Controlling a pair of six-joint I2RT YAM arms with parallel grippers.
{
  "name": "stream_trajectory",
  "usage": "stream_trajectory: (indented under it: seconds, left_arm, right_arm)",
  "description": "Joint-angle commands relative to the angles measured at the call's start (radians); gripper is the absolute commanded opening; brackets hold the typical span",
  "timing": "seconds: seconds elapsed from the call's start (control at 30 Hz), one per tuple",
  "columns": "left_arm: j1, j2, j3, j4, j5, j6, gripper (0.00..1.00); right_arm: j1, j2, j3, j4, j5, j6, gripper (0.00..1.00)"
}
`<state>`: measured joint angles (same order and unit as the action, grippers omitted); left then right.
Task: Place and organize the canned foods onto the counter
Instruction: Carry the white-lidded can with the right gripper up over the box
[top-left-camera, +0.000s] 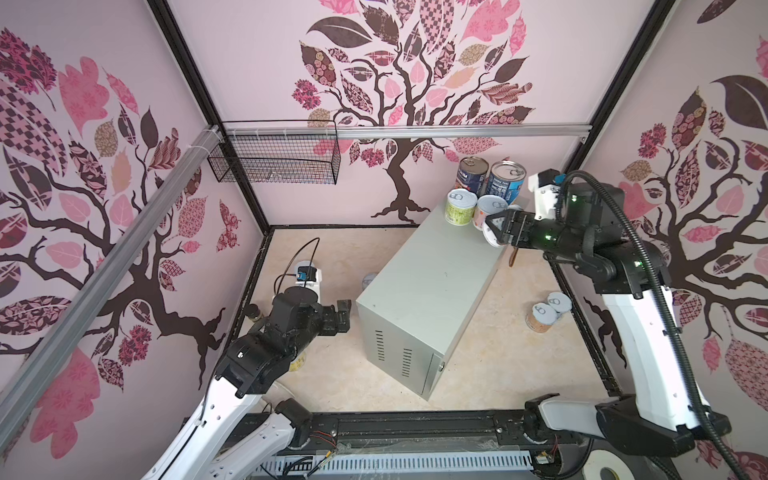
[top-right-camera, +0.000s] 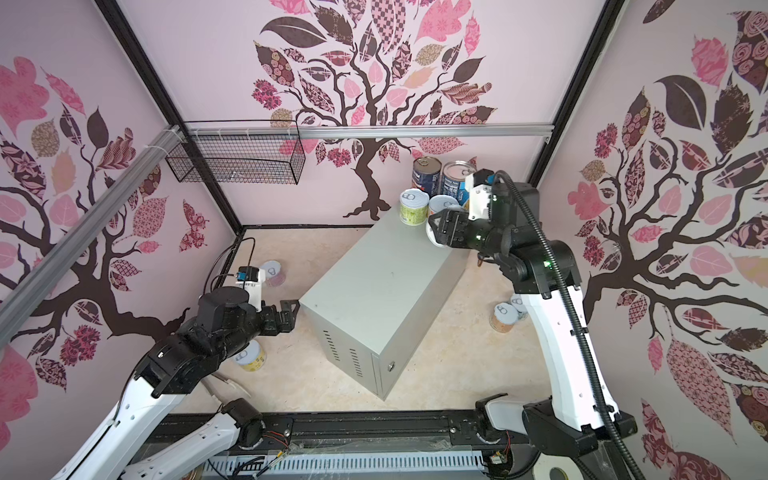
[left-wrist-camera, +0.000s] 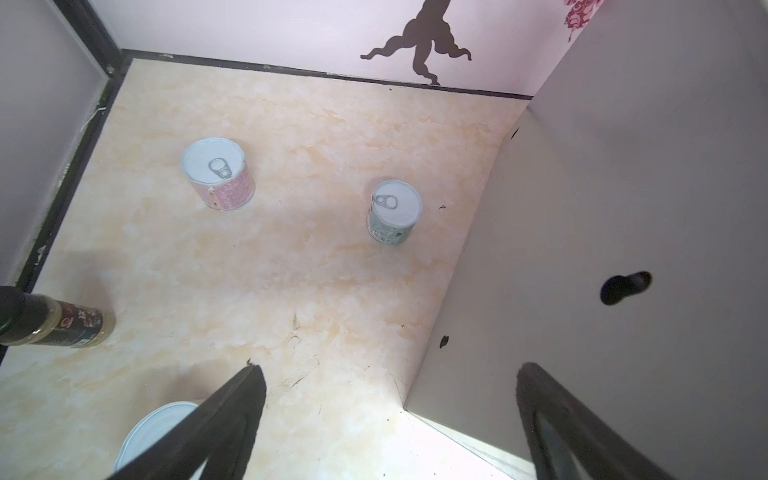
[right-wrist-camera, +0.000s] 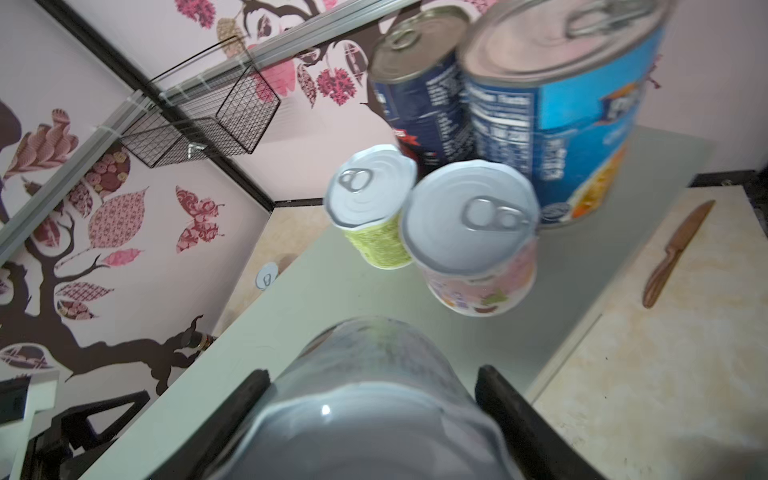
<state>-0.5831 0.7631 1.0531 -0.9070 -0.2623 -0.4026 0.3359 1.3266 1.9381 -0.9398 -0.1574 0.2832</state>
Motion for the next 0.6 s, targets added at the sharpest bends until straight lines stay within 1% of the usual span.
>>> stream_trajectory:
  seconds: [0.0, 0.17, 0.27, 0.57]
  left_arm:
    - [0.008, -0.019, -0.042, 0.029, -0.045, -0.003, 0.98]
    - [0.034, -0.056, -0.078, 0.054, -0.016, -0.004, 0.98]
    - [0.052, -0.071, -0.108, 0.075, 0.011, -0.007, 0.98]
    - [0.092, -0.094, -0.195, 0.139, 0.056, -0.005, 0.98]
  right_arm:
    - [0.13, 0.067, 0.133, -0.069, 0.162, -0.056, 0.62]
    - [0.203, 0.169, 0.252, -0.176, 0.279, -0.08, 0.62]
    - [0.218, 0.207, 0.298, -0.217, 0.318, -0.091, 0.62]
    - [0.222, 0.25, 0.302, -0.258, 0.415, -0.119, 0.63]
